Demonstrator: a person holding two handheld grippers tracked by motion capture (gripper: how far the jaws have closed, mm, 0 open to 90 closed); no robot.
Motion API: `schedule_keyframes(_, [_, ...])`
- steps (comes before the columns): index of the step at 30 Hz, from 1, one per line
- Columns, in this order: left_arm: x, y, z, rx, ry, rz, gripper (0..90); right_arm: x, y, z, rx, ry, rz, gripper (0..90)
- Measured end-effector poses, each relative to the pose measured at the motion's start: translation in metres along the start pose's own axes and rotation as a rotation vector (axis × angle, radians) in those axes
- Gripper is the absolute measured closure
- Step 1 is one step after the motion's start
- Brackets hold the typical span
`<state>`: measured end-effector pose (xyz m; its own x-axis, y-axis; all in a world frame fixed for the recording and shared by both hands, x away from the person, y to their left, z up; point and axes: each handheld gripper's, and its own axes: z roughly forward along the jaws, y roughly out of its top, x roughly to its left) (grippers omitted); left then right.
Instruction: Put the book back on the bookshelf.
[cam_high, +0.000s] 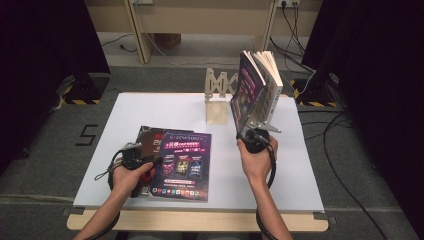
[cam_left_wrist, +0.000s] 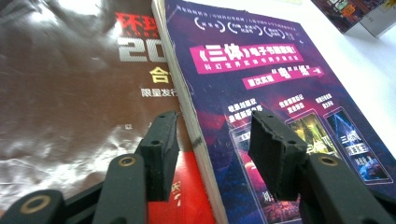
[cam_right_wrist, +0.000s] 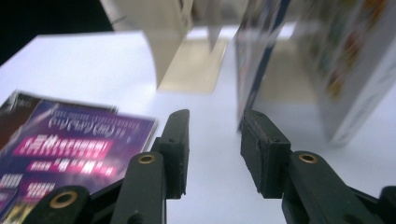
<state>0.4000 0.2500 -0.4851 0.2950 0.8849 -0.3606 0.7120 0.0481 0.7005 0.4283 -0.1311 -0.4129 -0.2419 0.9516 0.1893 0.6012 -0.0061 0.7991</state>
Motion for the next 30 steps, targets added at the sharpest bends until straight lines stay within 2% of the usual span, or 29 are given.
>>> schedule_keyframes(4, [-0.001,0.000,0.005,0.032,-0.005,-0.007,54.3,0.007,-0.013,0.013,0.050,0.037,-0.010,62.4])
schedule_keyframes(11, [-0.002,0.002,0.007,0.047,-0.008,-0.028,58.5,0.019,-0.023,0.029,0.121,0.075,-0.013,61.2])
schedule_keyframes(14, [0.000,0.003,0.007,0.050,-0.014,-0.042,60.4,0.025,-0.026,0.035,0.141,0.092,-0.016,61.0])
schedule_keyframes(18, [-0.002,0.003,0.008,0.038,-0.016,-0.020,56.8,0.036,-0.029,0.044,0.171,0.116,-0.025,61.0])
schedule_keyframes(21, [-0.001,0.004,0.008,0.036,-0.024,-0.044,55.1,0.044,-0.033,0.051,0.194,0.128,-0.060,60.9])
schedule_keyframes(24, [-0.001,0.004,0.007,0.036,-0.018,-0.043,57.1,0.051,-0.039,0.058,0.233,0.161,-0.052,60.8])
schedule_keyframes(26, [-0.002,0.005,0.007,0.031,-0.024,-0.053,57.6,0.055,-0.043,0.062,0.251,0.163,-0.052,60.8])
schedule_keyframes(30, [-0.004,0.006,0.007,0.032,-0.041,-0.070,58.7,0.058,-0.050,0.068,0.290,0.199,-0.045,60.8])
